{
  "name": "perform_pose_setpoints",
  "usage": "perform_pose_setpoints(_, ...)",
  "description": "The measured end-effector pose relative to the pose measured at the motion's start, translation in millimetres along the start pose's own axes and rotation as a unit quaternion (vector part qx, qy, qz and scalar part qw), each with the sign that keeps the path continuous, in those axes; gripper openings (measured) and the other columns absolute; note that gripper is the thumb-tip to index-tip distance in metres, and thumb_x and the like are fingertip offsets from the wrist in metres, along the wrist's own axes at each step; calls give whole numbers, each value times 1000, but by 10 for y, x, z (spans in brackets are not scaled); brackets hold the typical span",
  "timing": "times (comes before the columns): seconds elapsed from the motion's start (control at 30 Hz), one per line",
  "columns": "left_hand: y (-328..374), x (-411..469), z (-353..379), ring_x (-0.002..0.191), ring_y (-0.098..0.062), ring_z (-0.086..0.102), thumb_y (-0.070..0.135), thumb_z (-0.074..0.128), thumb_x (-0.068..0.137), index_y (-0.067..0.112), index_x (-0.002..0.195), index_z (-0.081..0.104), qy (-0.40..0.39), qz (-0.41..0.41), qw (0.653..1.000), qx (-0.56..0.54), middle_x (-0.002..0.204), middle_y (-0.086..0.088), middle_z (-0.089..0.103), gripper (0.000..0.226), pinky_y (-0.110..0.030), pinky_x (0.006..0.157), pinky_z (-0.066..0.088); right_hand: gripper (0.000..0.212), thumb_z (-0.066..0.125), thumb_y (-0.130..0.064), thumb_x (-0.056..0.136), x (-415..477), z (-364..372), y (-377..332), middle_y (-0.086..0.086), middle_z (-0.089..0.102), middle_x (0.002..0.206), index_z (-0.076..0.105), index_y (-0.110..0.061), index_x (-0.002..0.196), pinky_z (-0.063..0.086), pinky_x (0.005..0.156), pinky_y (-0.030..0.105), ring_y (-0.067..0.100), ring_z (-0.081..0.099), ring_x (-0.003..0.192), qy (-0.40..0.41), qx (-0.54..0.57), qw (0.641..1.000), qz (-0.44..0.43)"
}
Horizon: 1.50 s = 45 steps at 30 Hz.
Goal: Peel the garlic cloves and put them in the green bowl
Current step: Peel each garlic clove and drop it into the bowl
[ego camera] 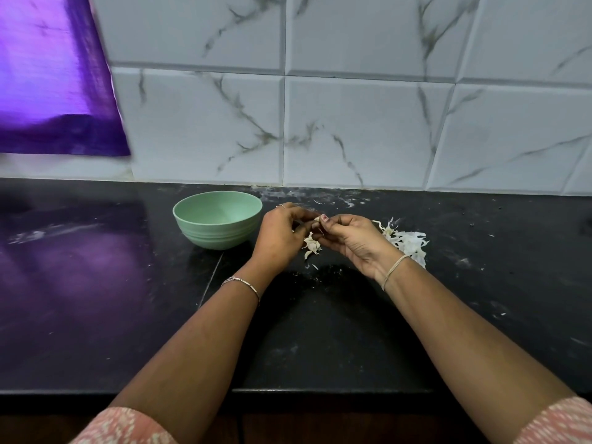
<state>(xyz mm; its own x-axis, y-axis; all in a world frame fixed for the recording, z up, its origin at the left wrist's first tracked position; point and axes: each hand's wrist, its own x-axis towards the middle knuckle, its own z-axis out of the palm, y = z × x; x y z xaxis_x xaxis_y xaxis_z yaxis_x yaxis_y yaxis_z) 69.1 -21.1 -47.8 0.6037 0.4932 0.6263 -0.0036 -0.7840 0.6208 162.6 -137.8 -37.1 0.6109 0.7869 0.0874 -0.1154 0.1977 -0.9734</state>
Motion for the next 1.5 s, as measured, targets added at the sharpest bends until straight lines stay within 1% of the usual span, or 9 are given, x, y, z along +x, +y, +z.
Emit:
perform_pose_setpoints(0.3,11,7,30,65,6,60,13,75,83,13,95,76,3,-63,995,-80,77,10,68,12,-16,66,54,13,60,-8,93,24,-23,-8,3,72,77,68,-4,83,57,73,23,13,69,69,12,-80,996,-39)
perform_pose_setpoints(0.43,-25,23,39,76,-16,70,17,70,89,15,102,75,6,-101,989,-105,80,3,71,14,-34,71,60,3,71,-6,86,37,-38,-9,8,71,83,72,-6,88,56,82,30,15,67,79,68,-190,972,-117)
perform_pose_setpoints(0.57,13,-1,47,73,-17,68,10,62,94,8,113,70,-21,-127,983,-130,84,-6,68,21,-32,63,61,9,77,-6,79,20,-13,-5,8,73,84,73,-4,87,56,82,28,14,68,80,74,-213,963,-145)
perform_pose_setpoints(0.8,32,-6,75,102,-27,64,10,57,96,17,127,64,-63,-79,990,-94,109,-3,56,32,-45,86,57,12,79,-8,77,67,2,30,5,72,74,72,-17,72,56,80,37,13,65,71,125,-239,951,-152)
perform_pose_setpoints(1.0,19,2,27,70,-21,69,11,72,87,14,107,74,-30,-116,982,-148,82,-7,73,20,-36,72,59,7,75,-1,77,12,32,9,15,72,79,73,-8,75,56,80,36,20,65,74,122,-167,972,-111)
perform_pose_setpoints(1.2,42,-12,27,76,-20,63,5,66,90,10,106,72,-65,-153,953,-253,83,-10,69,17,-26,60,58,7,74,2,78,15,19,-31,9,68,68,70,-2,75,53,61,18,10,63,60,114,-138,979,-93)
perform_pose_setpoints(1.33,45,-11,15,77,-21,64,6,65,91,12,106,73,-55,-140,957,-246,87,-15,70,18,-28,61,59,7,72,-1,80,6,14,-54,11,70,72,71,-6,75,56,64,21,13,66,64,98,-116,986,-75)
perform_pose_setpoints(1.43,17,0,29,69,-13,62,4,58,94,20,107,74,-61,-121,969,-205,77,6,70,26,-26,60,55,6,74,-7,81,2,1,-58,10,72,75,72,-5,77,56,71,25,14,67,68,92,-142,982,-82)
perform_pose_setpoints(1.5,-11,10,42,83,-11,68,2,53,93,25,107,75,-67,-97,978,-171,90,11,73,35,-34,75,58,7,74,-8,82,-1,-6,-48,10,71,74,71,-5,76,57,71,26,16,67,69,91,-163,979,-85)
